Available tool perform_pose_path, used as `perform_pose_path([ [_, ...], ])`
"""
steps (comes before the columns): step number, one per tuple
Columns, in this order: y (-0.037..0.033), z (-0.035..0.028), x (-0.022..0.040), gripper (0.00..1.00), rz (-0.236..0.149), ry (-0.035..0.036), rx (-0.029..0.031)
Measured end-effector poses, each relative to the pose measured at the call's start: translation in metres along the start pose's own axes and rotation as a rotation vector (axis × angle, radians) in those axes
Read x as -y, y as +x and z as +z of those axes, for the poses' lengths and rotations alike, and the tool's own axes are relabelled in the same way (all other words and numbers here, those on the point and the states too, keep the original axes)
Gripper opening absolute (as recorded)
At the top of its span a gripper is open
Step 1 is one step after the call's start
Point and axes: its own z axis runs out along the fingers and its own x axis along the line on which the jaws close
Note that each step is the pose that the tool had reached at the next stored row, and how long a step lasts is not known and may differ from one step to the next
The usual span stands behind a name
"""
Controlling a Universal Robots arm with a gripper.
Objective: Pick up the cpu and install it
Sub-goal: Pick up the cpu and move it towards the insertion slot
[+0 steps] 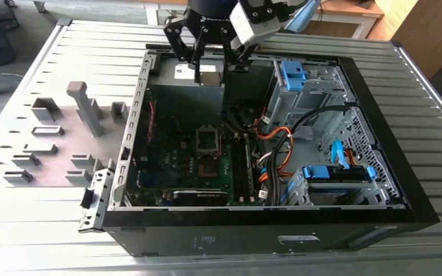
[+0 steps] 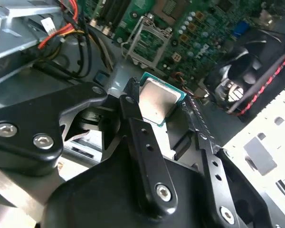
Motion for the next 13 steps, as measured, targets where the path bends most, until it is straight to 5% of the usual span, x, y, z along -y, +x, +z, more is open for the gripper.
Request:
perform_pose_path([
  [8, -0.0151, -0.0001, 0.0004, 0.47, 0.0, 0.0, 0.0],
  [13, -0.0179, 0.0, 0.0005, 0.47, 0.0, -0.0001, 0.0],
])
